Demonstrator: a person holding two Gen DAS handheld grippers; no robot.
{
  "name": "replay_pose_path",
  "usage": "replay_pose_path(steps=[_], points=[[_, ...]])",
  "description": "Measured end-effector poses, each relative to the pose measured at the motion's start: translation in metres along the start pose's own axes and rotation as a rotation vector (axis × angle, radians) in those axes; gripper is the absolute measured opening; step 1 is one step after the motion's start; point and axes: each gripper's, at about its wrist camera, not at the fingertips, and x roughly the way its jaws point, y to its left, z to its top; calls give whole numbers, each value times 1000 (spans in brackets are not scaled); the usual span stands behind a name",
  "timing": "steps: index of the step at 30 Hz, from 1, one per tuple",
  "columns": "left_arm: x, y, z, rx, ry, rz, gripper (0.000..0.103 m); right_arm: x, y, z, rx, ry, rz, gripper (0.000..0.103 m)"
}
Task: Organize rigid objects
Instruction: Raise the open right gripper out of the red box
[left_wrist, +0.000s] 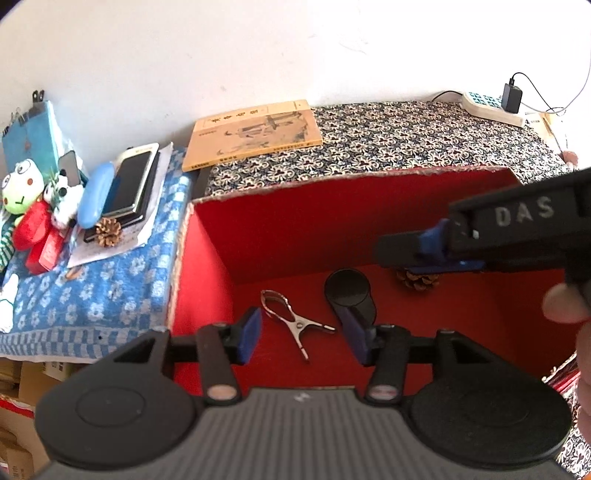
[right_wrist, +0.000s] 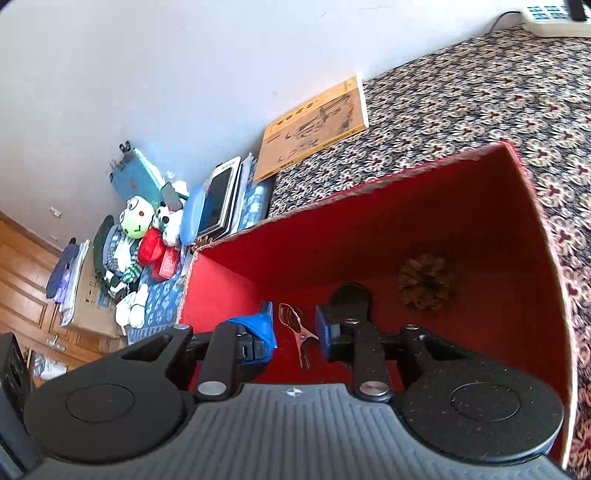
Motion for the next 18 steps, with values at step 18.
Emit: replay_pose_path(steps=[18], points=[[-27, -8, -8, 5, -32, 41, 61, -36, 22, -31, -77, -128, -93, 10]])
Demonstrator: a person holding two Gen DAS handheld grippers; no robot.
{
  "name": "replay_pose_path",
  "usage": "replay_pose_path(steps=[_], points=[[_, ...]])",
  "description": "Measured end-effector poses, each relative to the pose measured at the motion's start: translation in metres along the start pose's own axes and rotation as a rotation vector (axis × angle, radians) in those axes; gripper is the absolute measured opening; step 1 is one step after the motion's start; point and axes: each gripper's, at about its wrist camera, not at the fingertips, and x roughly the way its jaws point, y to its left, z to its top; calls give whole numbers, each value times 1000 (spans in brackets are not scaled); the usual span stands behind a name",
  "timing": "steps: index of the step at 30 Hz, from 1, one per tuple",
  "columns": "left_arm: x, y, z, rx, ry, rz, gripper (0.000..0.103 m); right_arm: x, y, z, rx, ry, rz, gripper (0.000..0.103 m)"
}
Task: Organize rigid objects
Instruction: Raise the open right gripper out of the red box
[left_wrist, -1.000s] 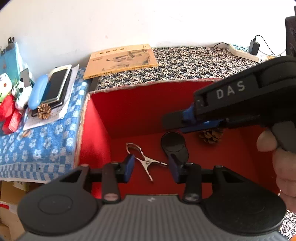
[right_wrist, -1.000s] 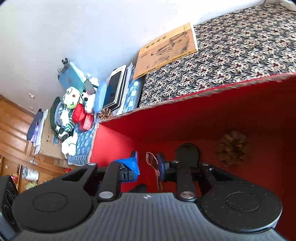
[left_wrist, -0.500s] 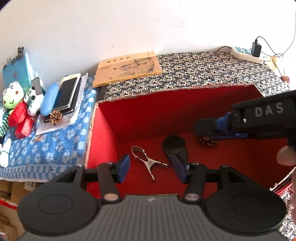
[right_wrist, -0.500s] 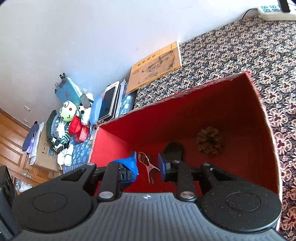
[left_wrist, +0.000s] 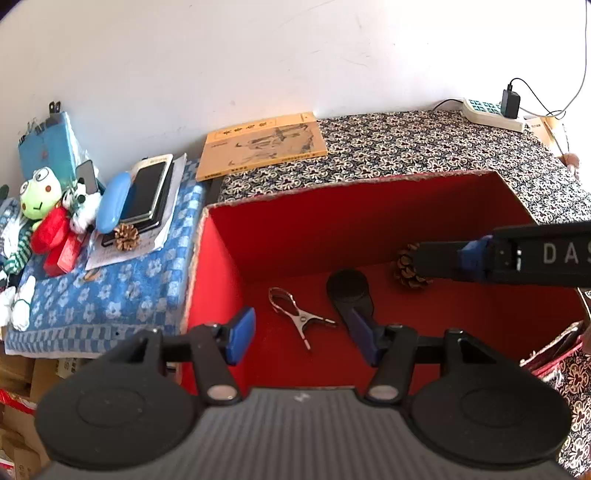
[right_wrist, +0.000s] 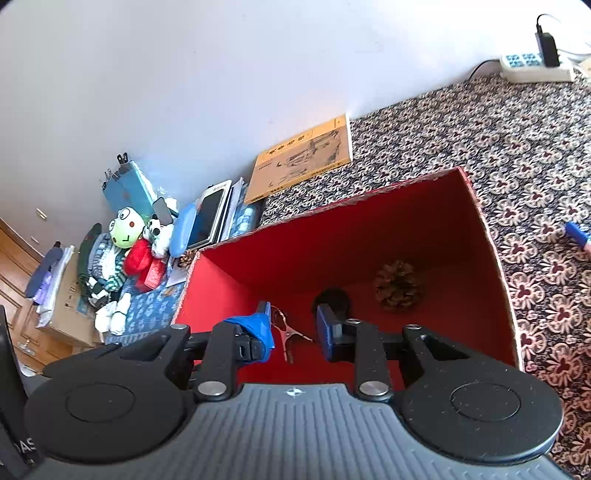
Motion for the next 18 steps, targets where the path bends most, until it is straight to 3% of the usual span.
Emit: replay_pose_path(steps=[11, 18], points=[[-23, 1, -5, -1, -25, -2, 63, -19, 8, -19, -40, -87, -96, 10], [-39, 2, -10, -14, -34, -17, 66, -32, 10, -30, -53, -93, -93, 10]])
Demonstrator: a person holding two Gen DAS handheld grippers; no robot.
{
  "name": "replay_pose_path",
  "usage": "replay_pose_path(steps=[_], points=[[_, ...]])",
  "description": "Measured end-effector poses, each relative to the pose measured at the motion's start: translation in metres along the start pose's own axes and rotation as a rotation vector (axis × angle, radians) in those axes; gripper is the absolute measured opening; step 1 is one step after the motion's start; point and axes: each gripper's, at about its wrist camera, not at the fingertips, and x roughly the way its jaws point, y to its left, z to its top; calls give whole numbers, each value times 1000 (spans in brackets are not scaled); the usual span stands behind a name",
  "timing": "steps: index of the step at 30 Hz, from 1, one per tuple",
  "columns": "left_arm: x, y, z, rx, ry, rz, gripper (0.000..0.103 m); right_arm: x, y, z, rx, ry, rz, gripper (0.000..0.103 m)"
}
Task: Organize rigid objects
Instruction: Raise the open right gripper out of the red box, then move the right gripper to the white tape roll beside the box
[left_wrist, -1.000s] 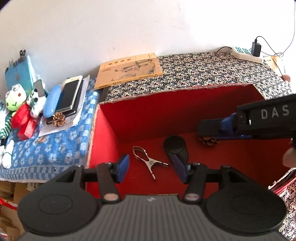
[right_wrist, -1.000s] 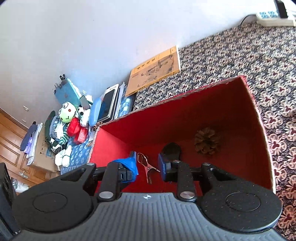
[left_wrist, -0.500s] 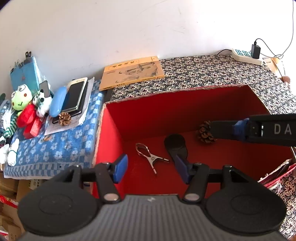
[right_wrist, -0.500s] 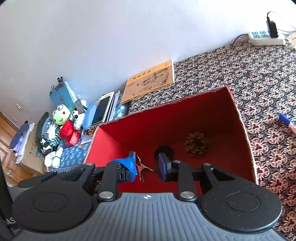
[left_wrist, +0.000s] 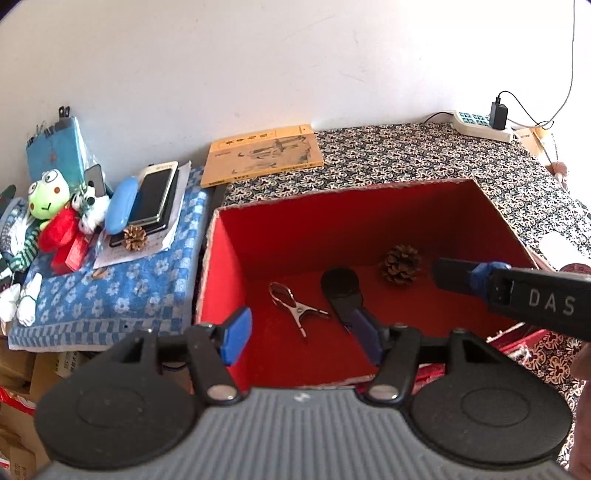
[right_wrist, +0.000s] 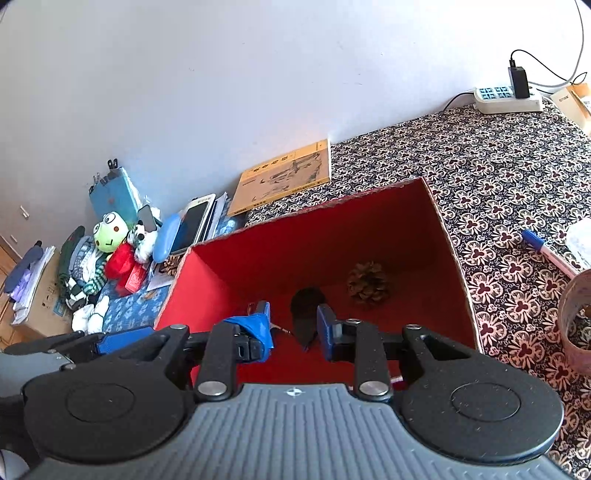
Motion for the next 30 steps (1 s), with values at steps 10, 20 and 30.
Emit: replay_pose_path(steps=[10, 20, 30], points=[[-17, 11, -19, -21, 3, -20, 68, -19, 14, -20, -80, 4, 8, 10], [-21, 14, -44, -36, 48, -32, 68, -27, 15, -44, -89, 30, 52, 10], [-9, 13, -63, -35, 113, -30, 68, -22, 10, -67, -98, 97, 82, 9]])
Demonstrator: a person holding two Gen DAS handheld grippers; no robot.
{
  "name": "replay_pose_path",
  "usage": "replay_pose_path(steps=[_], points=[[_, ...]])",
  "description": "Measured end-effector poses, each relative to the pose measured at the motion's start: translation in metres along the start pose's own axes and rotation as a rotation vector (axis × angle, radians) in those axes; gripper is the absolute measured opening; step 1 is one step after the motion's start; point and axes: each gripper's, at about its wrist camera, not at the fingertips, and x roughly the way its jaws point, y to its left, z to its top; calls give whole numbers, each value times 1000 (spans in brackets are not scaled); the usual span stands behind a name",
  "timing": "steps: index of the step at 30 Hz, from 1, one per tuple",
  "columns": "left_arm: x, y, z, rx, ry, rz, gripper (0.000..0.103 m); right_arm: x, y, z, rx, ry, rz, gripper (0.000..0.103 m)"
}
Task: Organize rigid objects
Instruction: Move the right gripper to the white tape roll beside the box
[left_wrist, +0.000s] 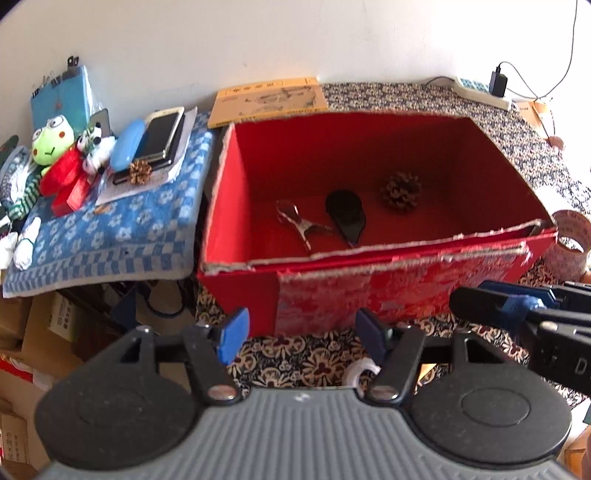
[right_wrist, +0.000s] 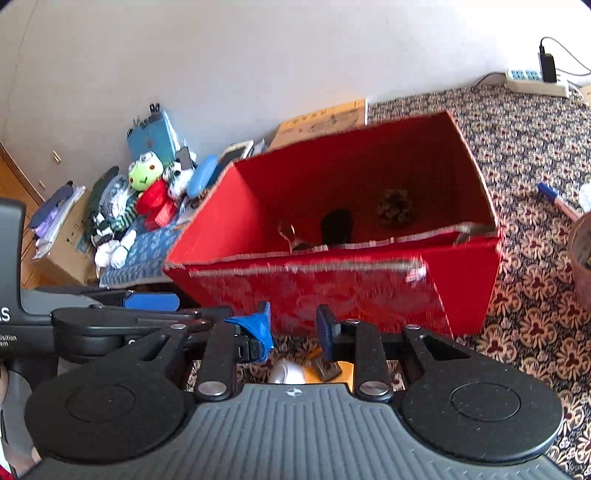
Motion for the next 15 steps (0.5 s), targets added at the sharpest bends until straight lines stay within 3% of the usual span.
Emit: replay_pose_path(steps=[15], points=[[38, -5, -31, 6, 92, -53, 69, 21, -23, -21, 75, 123, 4, 9]])
